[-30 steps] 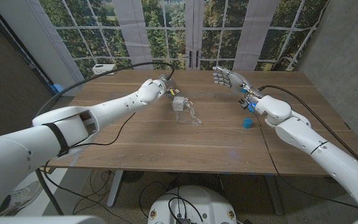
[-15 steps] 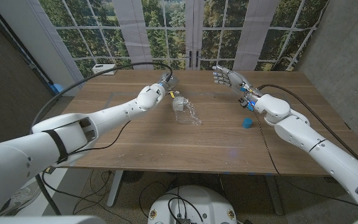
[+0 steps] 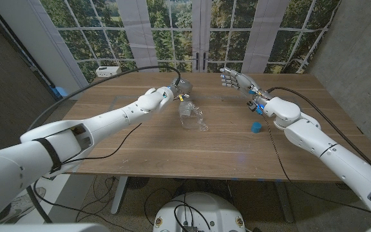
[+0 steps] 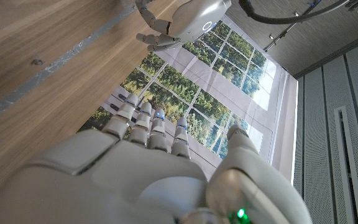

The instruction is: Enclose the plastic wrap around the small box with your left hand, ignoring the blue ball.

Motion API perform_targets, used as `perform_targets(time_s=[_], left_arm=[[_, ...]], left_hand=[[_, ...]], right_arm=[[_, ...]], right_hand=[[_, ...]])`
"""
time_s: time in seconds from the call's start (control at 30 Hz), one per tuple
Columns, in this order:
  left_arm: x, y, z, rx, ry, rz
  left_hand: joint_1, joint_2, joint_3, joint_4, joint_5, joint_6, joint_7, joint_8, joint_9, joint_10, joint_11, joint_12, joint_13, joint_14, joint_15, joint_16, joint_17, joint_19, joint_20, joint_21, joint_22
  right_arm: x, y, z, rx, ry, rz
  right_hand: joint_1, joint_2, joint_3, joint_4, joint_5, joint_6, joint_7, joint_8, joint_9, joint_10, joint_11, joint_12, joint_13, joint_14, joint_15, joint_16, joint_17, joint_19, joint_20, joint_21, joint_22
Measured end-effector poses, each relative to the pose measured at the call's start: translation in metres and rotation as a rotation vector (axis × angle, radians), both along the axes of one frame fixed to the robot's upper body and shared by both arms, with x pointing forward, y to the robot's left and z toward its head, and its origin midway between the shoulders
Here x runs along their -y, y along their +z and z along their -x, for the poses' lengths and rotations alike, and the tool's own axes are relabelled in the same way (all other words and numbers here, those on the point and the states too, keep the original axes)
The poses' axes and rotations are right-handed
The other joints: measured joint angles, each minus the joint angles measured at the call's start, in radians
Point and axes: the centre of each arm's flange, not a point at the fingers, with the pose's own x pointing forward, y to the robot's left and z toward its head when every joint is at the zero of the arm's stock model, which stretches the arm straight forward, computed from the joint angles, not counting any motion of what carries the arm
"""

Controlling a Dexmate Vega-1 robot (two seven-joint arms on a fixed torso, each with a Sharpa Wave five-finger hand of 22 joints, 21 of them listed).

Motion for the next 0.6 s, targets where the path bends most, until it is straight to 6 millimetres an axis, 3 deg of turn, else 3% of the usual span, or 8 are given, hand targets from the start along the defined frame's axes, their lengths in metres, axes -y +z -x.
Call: perform_targets(time_s=[0.43, 0.6], left_arm=[[-0.003, -0.002, 0.028, 0.093, -0.043, 0.033], [-0.006, 0.0, 0.035, 0.149, -0.028, 0.026]], left_hand=[[0.005, -0.005, -0.012, -0.004, 0.0, 0.008, 0.002, 0.0, 0.0, 0.02, -0.009, 0.0, 0.0, 0.014, -0.003, 0.0, 0.0, 0.0, 0.0, 0.0, 0.0], [0.018, -0.017, -0.016, -0.008, 0.0, 0.013, 0.003, 0.0, 0.0, 0.024, -0.013, 0.0, 0.002, 0.018, -0.003, 0.0, 0.0, -0.004, 0.011, 0.0, 0.0]], right_arm=[[-0.002, -0.003, 0.004, -0.002, 0.004, 0.003], [-0.002, -0.004, 0.006, -0.001, 0.004, 0.004]], right_hand=[[0.0, 0.0, 0.0, 0.0, 0.0, 0.0, 0.0, 0.0, 0.0, 0.0, 0.0, 0.0, 0.0, 0.0, 0.0, 0.0, 0.0, 0.0, 0.0, 0.0, 0.0], [0.0, 0.0, 0.0, 0.0, 0.0, 0.0, 0.0, 0.0, 0.0, 0.0, 0.0, -0.003, 0.0, 0.0, 0.0, 0.0, 0.0, 0.0, 0.0, 0.0, 0.0]])
